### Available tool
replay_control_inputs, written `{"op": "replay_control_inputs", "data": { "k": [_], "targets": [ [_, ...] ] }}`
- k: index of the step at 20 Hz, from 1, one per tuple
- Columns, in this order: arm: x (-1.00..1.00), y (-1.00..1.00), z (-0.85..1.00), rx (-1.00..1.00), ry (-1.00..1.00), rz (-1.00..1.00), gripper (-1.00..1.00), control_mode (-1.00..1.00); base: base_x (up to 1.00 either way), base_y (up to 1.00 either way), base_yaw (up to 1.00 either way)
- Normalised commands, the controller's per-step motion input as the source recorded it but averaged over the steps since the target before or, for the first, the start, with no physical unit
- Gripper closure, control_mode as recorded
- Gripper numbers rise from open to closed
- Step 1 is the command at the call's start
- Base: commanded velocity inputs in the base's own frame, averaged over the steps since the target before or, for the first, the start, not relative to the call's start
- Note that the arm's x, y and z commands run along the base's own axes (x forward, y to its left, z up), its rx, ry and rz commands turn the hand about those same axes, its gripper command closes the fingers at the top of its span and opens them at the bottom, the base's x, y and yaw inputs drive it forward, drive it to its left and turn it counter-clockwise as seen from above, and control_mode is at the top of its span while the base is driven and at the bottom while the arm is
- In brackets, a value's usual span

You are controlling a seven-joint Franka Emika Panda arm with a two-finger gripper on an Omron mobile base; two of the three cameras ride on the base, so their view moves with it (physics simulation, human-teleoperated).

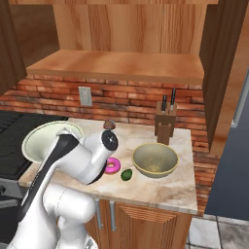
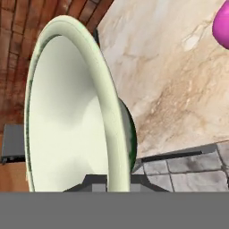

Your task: Pick both bowls and place them on the counter. Then place the donut in one bowl and place the avocado in the other bowl.

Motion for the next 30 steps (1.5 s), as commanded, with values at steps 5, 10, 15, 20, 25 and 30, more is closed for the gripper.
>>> {"op": "replay_control_inputs", "data": {
  "k": [5,10,15,20,25,30],
  "targets": [
    [0.41,0.1,-0.67,0.0,0.16,0.04,1.0,-1.0,0.0,0.0,0.0],
    [0.56,0.09,-0.68,0.0,0.18,0.07,1.0,-1.0,0.0,0.0,0.0],
    [0.62,0.15,-0.57,0.0,0.17,0.06,1.0,-1.0,0.0,0.0,0.0],
    [0.56,0.09,-0.39,0.0,0.09,0.03,1.0,-1.0,0.0,0.0,0.0],
    [0.42,0.2,-0.45,0.0,0.0,0.01,1.0,-1.0,0.0,0.0,0.0],
    [0.37,0.13,-0.4,0.0,0.0,0.01,1.0,-1.0,0.0,0.0,0.0]
  ]
}}
